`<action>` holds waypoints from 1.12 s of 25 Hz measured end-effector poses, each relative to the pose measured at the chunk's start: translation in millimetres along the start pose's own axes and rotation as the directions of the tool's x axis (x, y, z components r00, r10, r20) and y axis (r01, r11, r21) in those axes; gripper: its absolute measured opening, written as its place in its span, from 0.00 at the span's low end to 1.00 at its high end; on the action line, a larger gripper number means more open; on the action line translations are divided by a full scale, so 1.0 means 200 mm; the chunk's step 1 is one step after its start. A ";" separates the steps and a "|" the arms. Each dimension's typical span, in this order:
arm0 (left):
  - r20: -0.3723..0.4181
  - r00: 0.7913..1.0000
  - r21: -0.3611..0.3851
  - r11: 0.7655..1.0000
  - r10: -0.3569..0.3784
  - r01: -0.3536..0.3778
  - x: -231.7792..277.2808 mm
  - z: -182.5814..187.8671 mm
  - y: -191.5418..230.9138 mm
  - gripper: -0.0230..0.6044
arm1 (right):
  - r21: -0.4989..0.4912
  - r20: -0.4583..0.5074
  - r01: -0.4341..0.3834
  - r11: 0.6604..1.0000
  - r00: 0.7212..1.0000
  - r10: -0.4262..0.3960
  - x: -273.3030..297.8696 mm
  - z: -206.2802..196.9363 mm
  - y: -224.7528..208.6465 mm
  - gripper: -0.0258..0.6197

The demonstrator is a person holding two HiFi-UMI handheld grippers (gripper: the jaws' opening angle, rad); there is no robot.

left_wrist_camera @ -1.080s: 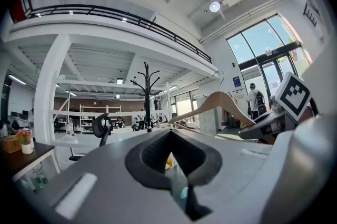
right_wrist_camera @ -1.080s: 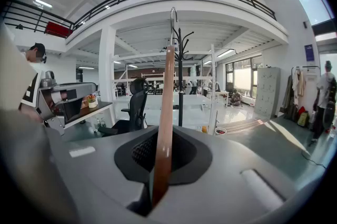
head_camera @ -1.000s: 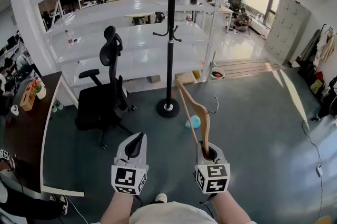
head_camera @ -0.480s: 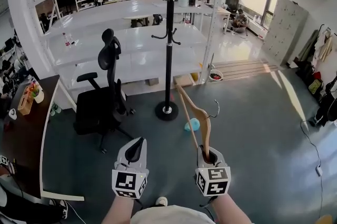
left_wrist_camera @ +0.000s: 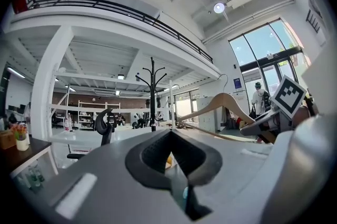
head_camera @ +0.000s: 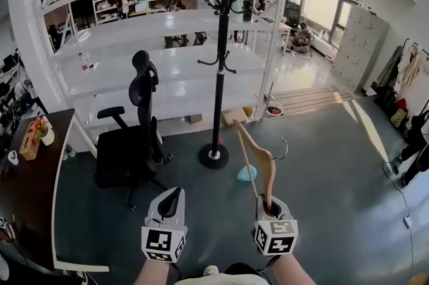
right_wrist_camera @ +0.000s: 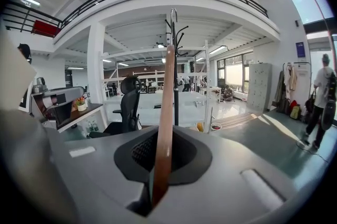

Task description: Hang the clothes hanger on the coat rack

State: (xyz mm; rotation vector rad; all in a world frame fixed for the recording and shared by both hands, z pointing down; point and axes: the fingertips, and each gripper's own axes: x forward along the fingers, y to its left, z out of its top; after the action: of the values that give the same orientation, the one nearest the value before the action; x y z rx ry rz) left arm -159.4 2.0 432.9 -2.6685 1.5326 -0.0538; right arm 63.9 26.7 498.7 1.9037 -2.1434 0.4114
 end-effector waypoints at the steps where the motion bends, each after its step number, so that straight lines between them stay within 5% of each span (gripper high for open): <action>1: 0.000 1.000 0.000 1.000 0.000 0.000 0.01 -0.01 0.02 0.04 | 0.006 0.001 0.004 1.000 1.000 -0.004 0.02 0.01 -0.01 0.09; 10: -0.001 1.000 -0.024 0.999 0.029 -0.029 0.26 -0.06 0.19 0.04 | -0.008 0.003 0.005 1.000 1.000 -0.005 0.31 0.12 -0.09 0.09; 28: 0.031 0.994 0.017 0.995 0.101 -0.102 1.29 0.00 0.39 0.04 | -0.040 0.044 -0.055 0.998 0.997 0.057 1.25 0.61 -0.58 0.09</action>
State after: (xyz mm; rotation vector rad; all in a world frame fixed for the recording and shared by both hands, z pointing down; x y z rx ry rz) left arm -95.5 -260.4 426.1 -2.5609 1.6475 -0.0215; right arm 149.3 -262.5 481.6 1.8529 -2.2211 0.3374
